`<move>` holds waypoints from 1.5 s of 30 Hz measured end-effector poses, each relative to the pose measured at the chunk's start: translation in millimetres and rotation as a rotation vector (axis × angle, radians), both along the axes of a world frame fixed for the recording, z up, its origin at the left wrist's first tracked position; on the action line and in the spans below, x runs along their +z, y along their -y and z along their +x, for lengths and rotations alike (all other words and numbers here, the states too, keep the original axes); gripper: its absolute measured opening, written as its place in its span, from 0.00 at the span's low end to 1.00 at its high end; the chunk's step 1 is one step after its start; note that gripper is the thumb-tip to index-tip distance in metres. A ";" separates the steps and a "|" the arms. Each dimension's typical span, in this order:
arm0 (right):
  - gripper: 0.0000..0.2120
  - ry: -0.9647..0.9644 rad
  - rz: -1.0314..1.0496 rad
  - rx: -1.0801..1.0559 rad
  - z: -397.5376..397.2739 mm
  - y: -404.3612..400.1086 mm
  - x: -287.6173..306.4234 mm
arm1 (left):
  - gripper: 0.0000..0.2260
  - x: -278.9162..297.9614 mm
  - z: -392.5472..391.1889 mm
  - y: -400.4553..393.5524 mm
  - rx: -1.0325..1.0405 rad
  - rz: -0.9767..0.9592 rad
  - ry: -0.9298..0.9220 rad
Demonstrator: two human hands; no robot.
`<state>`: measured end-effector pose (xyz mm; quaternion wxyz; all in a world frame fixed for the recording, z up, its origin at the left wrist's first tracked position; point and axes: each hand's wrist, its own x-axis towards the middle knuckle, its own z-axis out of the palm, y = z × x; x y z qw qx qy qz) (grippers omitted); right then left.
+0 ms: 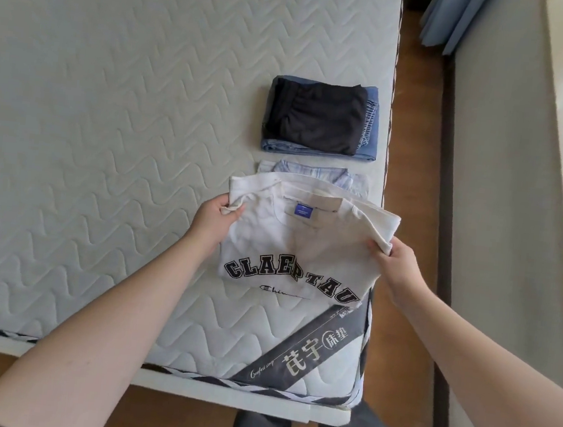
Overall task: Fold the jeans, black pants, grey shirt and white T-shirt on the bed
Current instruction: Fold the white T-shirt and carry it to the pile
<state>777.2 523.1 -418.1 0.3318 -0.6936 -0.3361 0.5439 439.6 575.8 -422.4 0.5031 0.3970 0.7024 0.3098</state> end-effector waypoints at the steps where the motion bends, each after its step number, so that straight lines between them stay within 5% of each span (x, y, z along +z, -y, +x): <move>1: 0.07 0.008 0.008 -0.001 1.7 -10.0 -4.3 | 0.05 -5.7 0.3 -10.7 -0.014 0.003 -0.011; 21: 0.06 0.173 0.041 0.113 30.1 -201.9 -162.7 | 0.06 -170.0 -20.4 -172.4 0.048 -0.041 0.073; 23: 0.04 0.216 -0.003 0.118 29.6 -210.2 -183.8 | 0.16 -192.9 -19.6 -174.6 0.098 -0.105 0.008; 27: 0.17 0.291 -0.098 -0.020 26.1 -193.1 -204.0 | 0.33 -217.8 -21.2 -152.6 0.159 -0.177 -0.160; 31: 0.27 0.400 -0.088 0.029 25.4 -147.7 -198.6 | 0.25 -219.6 -26.2 -110.6 0.150 -0.219 -0.091; 35: 0.14 0.499 -0.241 0.218 27.7 -94.7 -194.3 | 0.17 -216.8 -30.4 -58.5 0.072 -0.294 -0.033; 38: 0.25 0.520 -0.378 0.370 28.7 -55.2 -191.6 | 0.16 -211.3 -35.4 -18.8 -0.005 -0.379 -0.032; 45: 0.23 0.521 -0.380 0.389 18.9 4.6 -183.4 | 0.03 -198.5 -40.0 46.9 0.011 -0.376 0.040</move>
